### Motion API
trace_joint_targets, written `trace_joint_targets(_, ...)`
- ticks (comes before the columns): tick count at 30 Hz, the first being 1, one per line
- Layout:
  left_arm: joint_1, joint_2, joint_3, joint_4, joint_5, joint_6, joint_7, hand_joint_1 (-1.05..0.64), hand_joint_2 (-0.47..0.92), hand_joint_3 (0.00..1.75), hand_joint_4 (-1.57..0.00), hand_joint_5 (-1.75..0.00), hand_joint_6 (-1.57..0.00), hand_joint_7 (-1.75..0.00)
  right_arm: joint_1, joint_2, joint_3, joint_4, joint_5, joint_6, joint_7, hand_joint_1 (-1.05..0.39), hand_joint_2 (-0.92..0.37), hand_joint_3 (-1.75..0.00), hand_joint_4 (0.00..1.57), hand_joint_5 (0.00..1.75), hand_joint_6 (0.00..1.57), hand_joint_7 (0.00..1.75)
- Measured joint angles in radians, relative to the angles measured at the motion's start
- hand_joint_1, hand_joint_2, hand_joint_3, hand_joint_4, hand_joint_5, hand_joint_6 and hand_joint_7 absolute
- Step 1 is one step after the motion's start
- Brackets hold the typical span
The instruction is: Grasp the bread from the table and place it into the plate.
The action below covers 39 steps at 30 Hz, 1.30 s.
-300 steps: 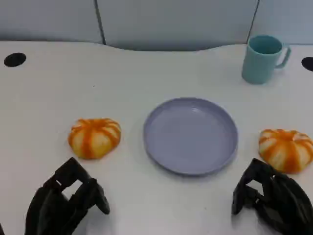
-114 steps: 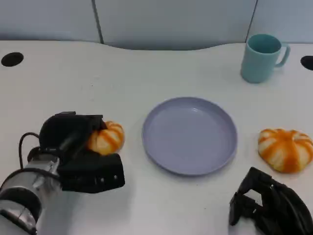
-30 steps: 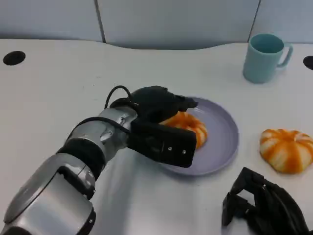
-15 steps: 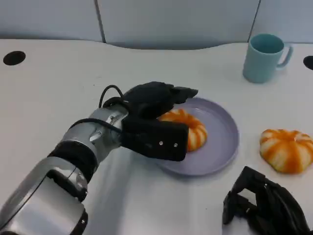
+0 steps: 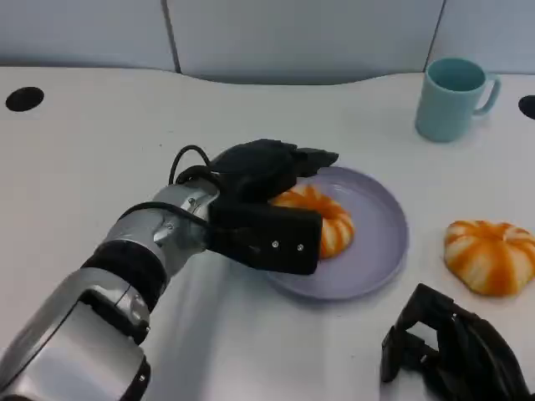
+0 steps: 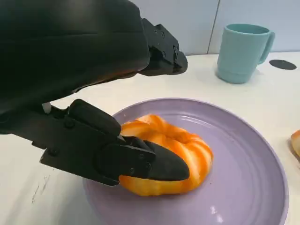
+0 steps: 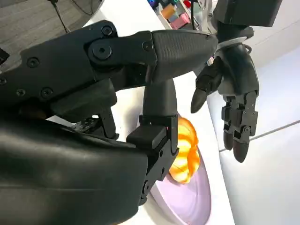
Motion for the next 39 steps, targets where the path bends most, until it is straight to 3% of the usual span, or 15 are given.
trace_joint_targets(2, 0.000, 0.000, 0.000, 0.000, 0.000, 0.000, 0.000, -0.77, 0.92, 0.23, -0.06, -0.17, -0.19, -0.03, 0.000, 0.000, 0.000, 0.000, 0.000, 0.000, 0.000, -0.58, -0.92, -0.36, 0.71, 1.75, 0.58, 1.54)
trace_joint_targets(3, 0.014, 0.003, 0.031, -0.010, -0.043, -0.017, -0.024, -0.74, 0.92, 0.22, -0.31, -0.32, -0.36, -0.10, -0.002, 0.000, 0.001, 0.001, -0.001, 0.000, 0.000, -0.58, -0.92, -0.35, 0.71, 1.75, 0.59, 1.53)
trace_joint_targets(4, 0.047, 0.007, 0.076, -0.039, -0.116, -0.051, -0.056, -0.73, 0.92, 0.21, -0.39, -0.37, -0.42, -0.12, -0.003, 0.000, 0.002, 0.001, -0.001, 0.000, 0.000, -0.58, -0.92, -0.34, 0.71, 1.75, 0.59, 1.53)
trace_joint_targets(8, 0.259, -0.008, 0.243, -0.183, -0.447, -0.176, -0.228, -0.72, 0.92, 0.20, -0.48, -0.42, -0.49, -0.14, -0.004, 0.001, 0.005, 0.001, -0.001, 0.002, 0.000, -0.58, -0.92, -0.34, 0.71, 1.75, 0.59, 1.53)
trace_joint_targets(10, 0.380, -0.012, 0.317, -0.259, -0.603, -0.193, -0.318, -0.59, 0.92, 0.23, -0.52, -1.05, -0.68, -0.36, -0.006, 0.000, 0.004, 0.001, -0.001, 0.003, 0.000, -0.59, -0.92, -0.33, 0.71, 1.75, 0.60, 1.52)
trace_joint_targets(11, 0.448, -0.013, 0.348, -0.328, -0.686, -0.170, -0.350, -0.56, 0.92, 0.28, -0.50, -1.32, -0.66, -0.61, -0.006, 0.000, 0.004, 0.001, -0.001, 0.003, 0.000, -0.58, -0.92, -0.33, 0.71, 1.75, 0.60, 1.51)
trace_joint_targets(12, 0.515, -0.014, 0.373, -0.403, -0.765, -0.135, -0.374, -0.55, 0.92, 0.30, -0.50, -1.41, -0.63, -0.74, -0.006, 0.000, 0.004, 0.001, -0.001, 0.003, 0.000, -0.58, -0.92, -0.33, 0.71, 1.75, 0.60, 1.51)
trace_joint_targets(13, 0.581, -0.016, 0.396, -0.481, -0.841, -0.094, -0.394, -0.56, 0.92, 0.33, -0.49, -1.55, -0.58, -0.97, -0.007, 0.000, 0.005, 0.002, -0.001, 0.003, 0.000, -0.58, -0.92, -0.33, 0.71, 1.75, 0.60, 1.50)
trace_joint_targets(16, 0.759, -0.013, 0.454, -0.711, -1.018, 0.039, -0.424, -0.56, 0.92, 0.36, -0.52, -1.71, -0.54, -1.30, -0.016, 0.000, 0.005, 0.010, -0.001, 0.003, 0.000, -0.59, -0.92, -0.32, 0.72, 1.75, 0.62, 1.50)
trace_joint_targets(21, 0.971, 0.019, 0.532, -1.087, -1.145, 0.259, -0.405, -0.54, 0.92, 0.39, -0.61, -1.75, -0.50, -1.56, -0.027, -0.006, 0.000, 0.033, -0.002, 0.002, 0.000, -0.60, -0.92, -0.32, 0.74, 1.75, 0.64, 1.47)
trace_joint_targets(25, 1.057, 0.027, 0.569, -1.223, -1.144, 0.327, -0.375, -0.49, 0.92, 0.42, -0.67, -1.75, -0.44, -1.73, -0.034, -0.012, -0.008, 0.041, -0.003, -0.002, 0.000, -0.60, -0.92, -0.32, 0.73, 1.75, 0.64, 1.46)
trace_joint_targets(32, 1.150, 0.001, 0.607, -1.250, -1.136, 0.329, -0.380, -0.45, 0.92, 0.40, -0.75, -1.75, -0.49, -1.75, -0.038, -0.013, -0.012, 0.047, -0.003, -0.002, 0.001, -0.59, -0.92, -0.34, 0.74, 1.74, 0.63, 1.47)
trace_joint_targets(39, 1.155, -0.027, 0.626, -1.132, -1.118, 0.261, -0.432, -0.46, 0.92, 0.33, -0.78, -1.75, -0.53, -1.75, -0.043, -0.021, -0.021, 0.053, -0.003, -0.003, 0.002, -0.61, -0.92, -0.33, 0.73, 1.75, 0.63, 1.47)
